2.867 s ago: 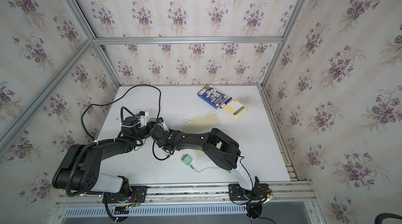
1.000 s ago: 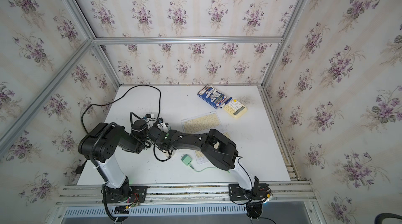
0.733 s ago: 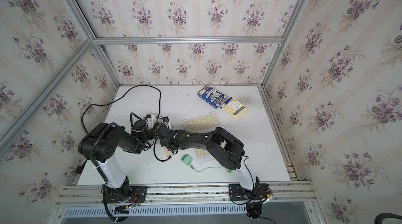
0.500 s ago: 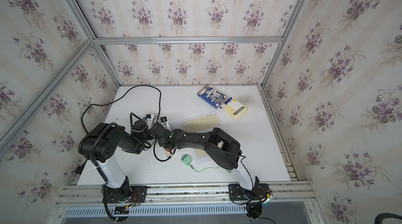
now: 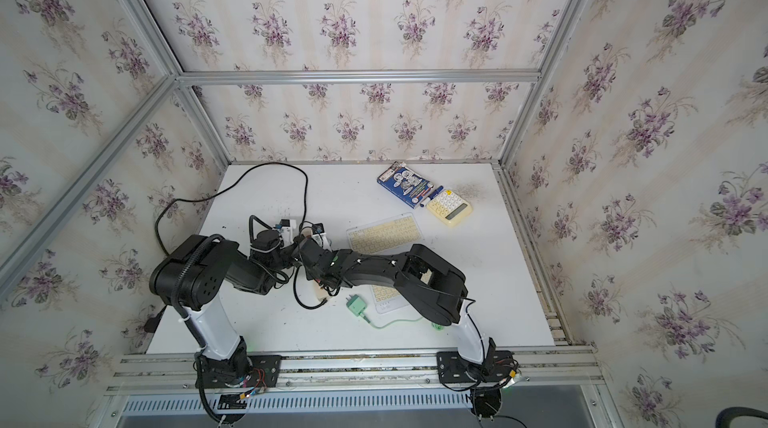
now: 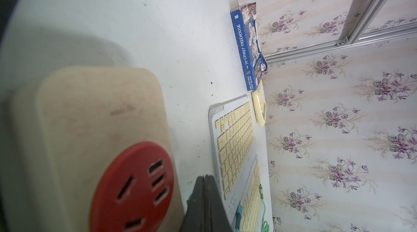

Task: Unplug the wireless keyboard
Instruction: Remove the plug from the socket.

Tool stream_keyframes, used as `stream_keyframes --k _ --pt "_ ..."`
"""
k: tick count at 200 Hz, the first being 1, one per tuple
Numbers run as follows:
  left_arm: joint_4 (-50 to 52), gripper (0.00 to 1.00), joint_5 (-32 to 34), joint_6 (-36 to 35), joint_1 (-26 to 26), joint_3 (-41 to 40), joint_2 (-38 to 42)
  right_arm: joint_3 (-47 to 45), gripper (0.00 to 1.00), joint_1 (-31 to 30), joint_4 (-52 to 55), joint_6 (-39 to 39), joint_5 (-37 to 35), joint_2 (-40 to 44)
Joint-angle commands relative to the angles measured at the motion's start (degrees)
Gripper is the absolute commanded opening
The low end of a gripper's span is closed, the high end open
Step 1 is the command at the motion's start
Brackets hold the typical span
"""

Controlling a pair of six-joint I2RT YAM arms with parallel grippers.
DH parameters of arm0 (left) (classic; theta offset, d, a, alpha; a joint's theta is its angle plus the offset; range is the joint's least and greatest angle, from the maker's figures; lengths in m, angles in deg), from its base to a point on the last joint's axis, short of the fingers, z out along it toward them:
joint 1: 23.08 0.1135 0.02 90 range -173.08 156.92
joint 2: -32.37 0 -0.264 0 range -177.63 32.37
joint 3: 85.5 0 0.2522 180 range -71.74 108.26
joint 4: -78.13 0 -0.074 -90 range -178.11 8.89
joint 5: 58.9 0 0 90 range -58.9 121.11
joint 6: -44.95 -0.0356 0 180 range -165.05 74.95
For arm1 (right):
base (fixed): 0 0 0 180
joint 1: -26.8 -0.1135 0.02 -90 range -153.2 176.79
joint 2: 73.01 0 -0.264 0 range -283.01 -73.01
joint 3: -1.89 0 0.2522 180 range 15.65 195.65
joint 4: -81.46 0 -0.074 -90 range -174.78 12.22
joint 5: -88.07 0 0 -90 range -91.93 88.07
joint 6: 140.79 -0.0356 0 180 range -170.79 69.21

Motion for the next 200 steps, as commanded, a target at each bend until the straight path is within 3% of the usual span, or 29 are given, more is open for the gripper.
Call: stream_keyframes --k 1,25,37,77,91,103,119,129,145,180,200 --pt "18.9 0.0 1.7 -2.4 -0.4 -1.0 -1.2 -0.9 0.0 -0.6 -10.5 1.9 1.7 1.0" --pt "18.9 0.0 1.7 -2.3 -0.3 -1.1 -1.1 -10.3 0.0 0.8 -25.8 0.7 7.2 4.6" --pt "18.9 0.0 1.7 -2.2 -0.4 -1.1 -1.1 -12.8 0.0 1.2 -28.1 -0.5 6.7 5.5" --pt "18.9 0.0 1.7 -2.4 -0.4 -1.0 -1.2 0.6 0.0 -1.9 -5.2 3.1 -6.4 1.9" --pt "18.9 0.0 1.8 -2.3 -0.4 -1.0 -1.2 -1.3 0.0 -1.4 -8.8 2.4 -3.2 2.1" --pt "18.9 0.0 1.8 -2.4 -0.4 -1.1 -1.2 -7.2 0.0 0.0 -19.9 1.3 4.6 3.3" --pt "19.0 0.0 1.7 -2.4 -0.3 -1.0 -1.2 -12.9 0.0 3.0 -30.6 -5.6 13.1 3.4" --pt "19.0 0.0 1.7 -2.3 -0.3 -0.9 -1.2 -13.9 0.0 3.8 -32.6 -8.0 14.6 3.2" --pt "19.0 0.0 1.7 -2.3 -0.4 -0.8 -1.2 -9.6 0.0 2.6 -22.2 -6.5 9.6 3.3" --pt "19.0 0.0 1.7 -2.2 -0.3 -0.8 -1.2 2.9 0.0 -3.0 -1.9 3.7 -11.4 1.1" --pt "19.0 0.0 1.9 -2.4 -0.4 -0.8 -1.2 3.8 0.0 -3.2 -0.7 5.4 -13.5 0.2"
